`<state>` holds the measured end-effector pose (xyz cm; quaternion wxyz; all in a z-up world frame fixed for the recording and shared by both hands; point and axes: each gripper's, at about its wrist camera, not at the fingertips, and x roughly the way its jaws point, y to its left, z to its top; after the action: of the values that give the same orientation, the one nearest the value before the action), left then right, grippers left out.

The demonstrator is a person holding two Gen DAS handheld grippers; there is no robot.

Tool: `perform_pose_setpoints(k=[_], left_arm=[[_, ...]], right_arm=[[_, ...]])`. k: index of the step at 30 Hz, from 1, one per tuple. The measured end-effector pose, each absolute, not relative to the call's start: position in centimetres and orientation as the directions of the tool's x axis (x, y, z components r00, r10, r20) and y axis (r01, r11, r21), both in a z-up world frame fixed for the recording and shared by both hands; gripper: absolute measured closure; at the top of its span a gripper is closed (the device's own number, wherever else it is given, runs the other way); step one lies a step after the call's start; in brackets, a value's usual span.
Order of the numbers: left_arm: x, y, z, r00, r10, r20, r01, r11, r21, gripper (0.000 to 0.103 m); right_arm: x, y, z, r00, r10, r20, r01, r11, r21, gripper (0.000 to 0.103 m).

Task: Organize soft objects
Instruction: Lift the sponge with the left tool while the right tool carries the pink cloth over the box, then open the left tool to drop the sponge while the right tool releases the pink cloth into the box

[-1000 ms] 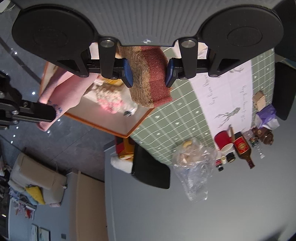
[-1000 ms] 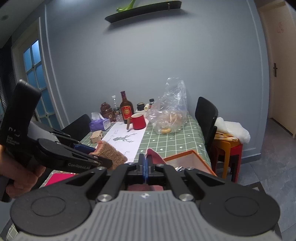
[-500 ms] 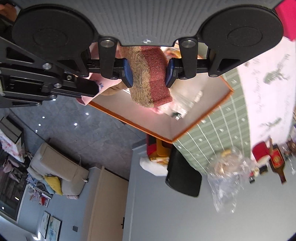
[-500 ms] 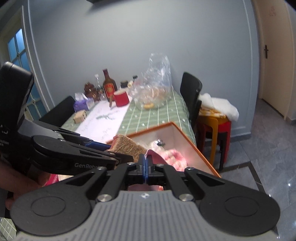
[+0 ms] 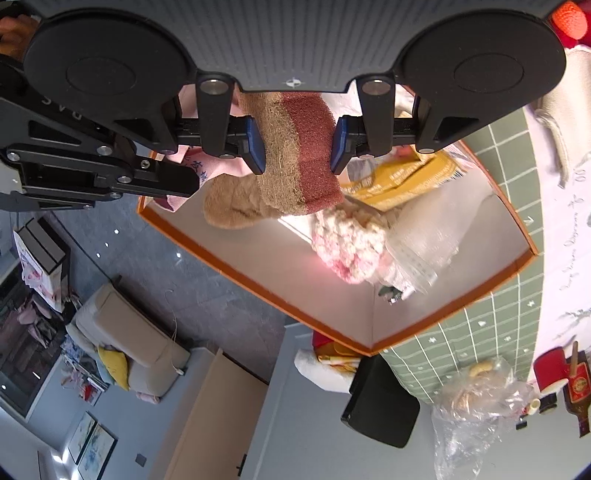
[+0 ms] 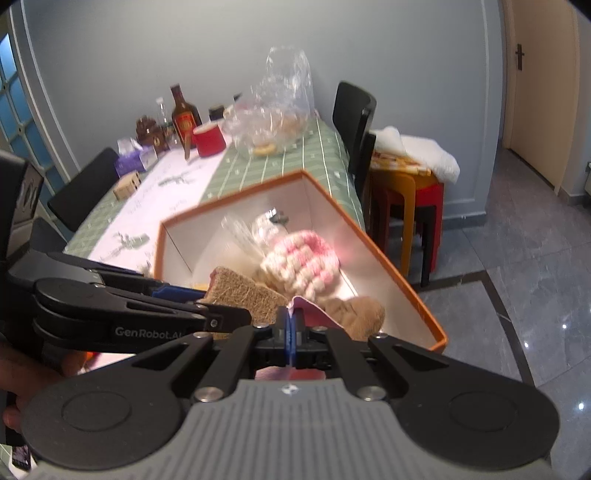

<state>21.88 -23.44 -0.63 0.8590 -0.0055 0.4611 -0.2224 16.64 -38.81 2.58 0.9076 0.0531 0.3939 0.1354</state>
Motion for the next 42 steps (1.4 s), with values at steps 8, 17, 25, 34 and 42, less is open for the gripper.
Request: perform_pose_setpoints(k=[8, 17, 25, 34, 42], left_arm=[[21.4, -24.4, -2.4, 0.46, -0.357, -0.813, 0.411, 0.897, -0.162, 0.06], [20.8, -25.7, -3.3, 0.471, -0.286, -0.835, 0.452, 0.891, -0.05, 0.054], [20.4, -24.8, -2.0, 0.51, -0.265, -0.818, 0.456, 0.89, -0.004, 0.032], [19.4, -22.3, 1.6, 0.562, -0.284, -0.777, 0.466, 0.885, 0.013, 0.03], [17.3, -18.1, 3.6, 0.605, -0.257, -0.754, 0.446, 0.893, 0.053, 0.03]], right_arm=[[17.4, -38.4, 0.6, 0.604, 0.26, -0.754, -0.212, 0.964, 0.164, 0.103], [17.9, -37.4, -1.3, 0.558, 0.212, -0.803, -0.245, 0.966, 0.084, 0.103], [17.7, -37.3, -1.2, 0.575, 0.194, -0.795, -0.242, 0.968, 0.061, 0.091], [16.8, -37.2, 0.9, 0.667, 0.156, -0.729, -0.204, 0.979, 0.024, 0.063], [15.9, -35.5, 3.0, 0.71, 0.176, -0.681, -0.216, 0.976, 0.028, 0.063]])
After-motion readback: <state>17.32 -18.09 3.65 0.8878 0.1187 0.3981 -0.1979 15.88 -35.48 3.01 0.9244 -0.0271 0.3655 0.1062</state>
